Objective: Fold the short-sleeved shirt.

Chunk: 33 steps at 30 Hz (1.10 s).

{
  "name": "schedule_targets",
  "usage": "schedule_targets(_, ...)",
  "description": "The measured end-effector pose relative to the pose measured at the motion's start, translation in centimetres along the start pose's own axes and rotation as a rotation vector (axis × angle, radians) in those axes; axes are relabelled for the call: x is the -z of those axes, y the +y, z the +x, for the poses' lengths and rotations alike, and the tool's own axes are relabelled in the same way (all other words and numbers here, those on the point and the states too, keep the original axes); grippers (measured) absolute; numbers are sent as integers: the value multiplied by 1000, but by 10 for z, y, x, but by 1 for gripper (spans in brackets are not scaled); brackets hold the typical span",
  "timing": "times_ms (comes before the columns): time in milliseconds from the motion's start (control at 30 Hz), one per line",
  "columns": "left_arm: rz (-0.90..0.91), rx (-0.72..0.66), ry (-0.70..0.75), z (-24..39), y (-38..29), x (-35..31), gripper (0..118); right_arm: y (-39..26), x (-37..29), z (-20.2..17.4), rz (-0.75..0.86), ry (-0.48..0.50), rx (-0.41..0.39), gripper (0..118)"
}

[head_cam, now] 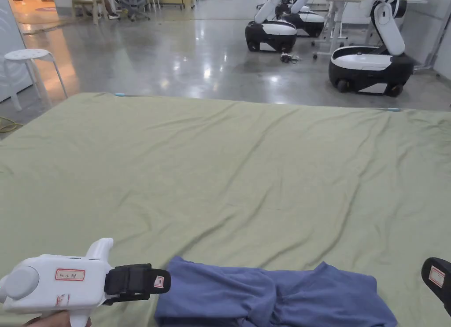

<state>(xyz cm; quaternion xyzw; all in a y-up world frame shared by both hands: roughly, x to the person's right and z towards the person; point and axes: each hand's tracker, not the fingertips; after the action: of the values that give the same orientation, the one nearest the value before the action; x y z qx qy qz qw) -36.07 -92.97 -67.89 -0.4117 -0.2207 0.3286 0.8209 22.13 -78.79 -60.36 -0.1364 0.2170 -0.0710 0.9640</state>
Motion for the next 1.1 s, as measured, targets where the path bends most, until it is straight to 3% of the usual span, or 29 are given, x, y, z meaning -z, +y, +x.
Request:
schedule_targets(133,10,-16,-22,29,-6,28,115,2,3,-3,-2,-7,-12,0)
schedule_targets(167,-1,-15,-9,11,-2,38,115,2,3,-4,-2,-12,-14,0)
schedule_targets(300,-140,-28,-68,6,1,74,115,1,2,-4,-7,-33,-26,0)
schedule_targets(333,-151,-145,-125,10,-4,77,111,1,2,-3,-12,-29,-19,0)
schedule_targets(367,-135,-146,-131,10,-1,78,94,1,3,-3,-13,-30,-16,0)
schedule_targets(433,-88,-157,-62,18,-6,77,11,1,6,-3,-19,-35,-19,0)
schedule_targets(467,-17,-52,98,12,0,76,11,1,7,-3,-23,-35,-19,0)
schedule_targets(500,4,-75,112,5,1,73,11,1,8,-4,-25,-33,-17,0)
schedule_targets(567,-49,-146,-24,-4,0,66,11,1,10,-6,-27,-23,-15,0)
schedule_targets(733,45,-31,73,8,2,4,11,0,15,-8,-30,-5,-17,0)
schedule_targets(833,77,62,208,14,15,-51,11,0,17,-8,-34,4,-15,0)
schedule_targets(967,82,-5,403,0,23,-99,11,-3,16,-9,-25,20,-9,0)
schedule_targets(1100,127,23,357,24,21,-102,11,-6,18,-8,-31,25,5,0)
